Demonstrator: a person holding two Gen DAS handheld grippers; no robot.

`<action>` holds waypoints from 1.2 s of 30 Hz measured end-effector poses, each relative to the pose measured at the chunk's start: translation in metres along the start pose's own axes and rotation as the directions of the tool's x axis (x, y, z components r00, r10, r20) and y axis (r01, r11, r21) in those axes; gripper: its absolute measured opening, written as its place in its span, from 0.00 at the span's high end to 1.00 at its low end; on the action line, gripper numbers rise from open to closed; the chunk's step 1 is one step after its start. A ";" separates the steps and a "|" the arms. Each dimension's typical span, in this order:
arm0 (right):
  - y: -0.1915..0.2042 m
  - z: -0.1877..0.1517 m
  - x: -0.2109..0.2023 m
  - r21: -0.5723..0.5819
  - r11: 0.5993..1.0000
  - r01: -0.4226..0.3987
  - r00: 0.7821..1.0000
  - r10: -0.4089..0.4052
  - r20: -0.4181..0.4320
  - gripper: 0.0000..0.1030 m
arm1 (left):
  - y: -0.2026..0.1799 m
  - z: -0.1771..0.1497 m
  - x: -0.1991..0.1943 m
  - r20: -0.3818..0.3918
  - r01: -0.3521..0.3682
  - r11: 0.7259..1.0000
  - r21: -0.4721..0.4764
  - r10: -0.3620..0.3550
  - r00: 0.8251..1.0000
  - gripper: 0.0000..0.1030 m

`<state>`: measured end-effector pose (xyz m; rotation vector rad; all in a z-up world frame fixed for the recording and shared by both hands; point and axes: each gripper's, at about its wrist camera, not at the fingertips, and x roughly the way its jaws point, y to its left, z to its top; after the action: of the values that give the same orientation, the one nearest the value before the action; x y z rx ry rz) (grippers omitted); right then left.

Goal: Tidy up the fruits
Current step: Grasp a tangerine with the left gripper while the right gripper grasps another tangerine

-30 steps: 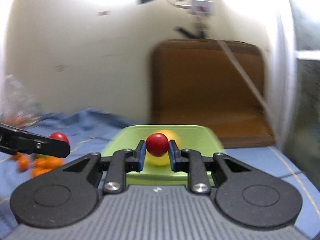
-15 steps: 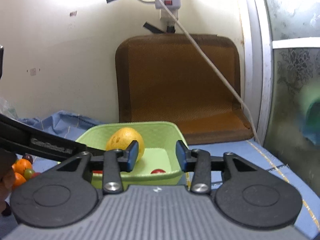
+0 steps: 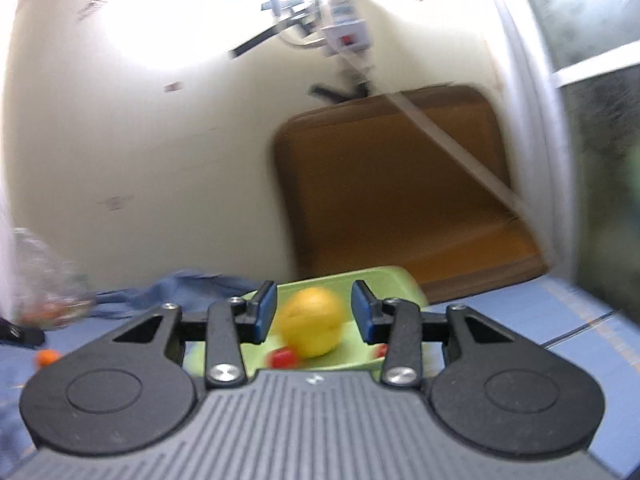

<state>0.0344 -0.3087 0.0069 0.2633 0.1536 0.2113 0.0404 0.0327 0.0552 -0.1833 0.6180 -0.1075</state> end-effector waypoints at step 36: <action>0.085 -0.042 0.025 -0.067 0.969 -0.238 0.911 0.199 -0.362 0.63 | -0.069 -0.037 0.061 -0.099 0.055 0.992 0.112 -0.044 0.994 0.66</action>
<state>0.0354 -0.2124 -0.0131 0.1291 0.4701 0.4902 0.0655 -0.0489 0.0051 -0.0823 0.7016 -0.2002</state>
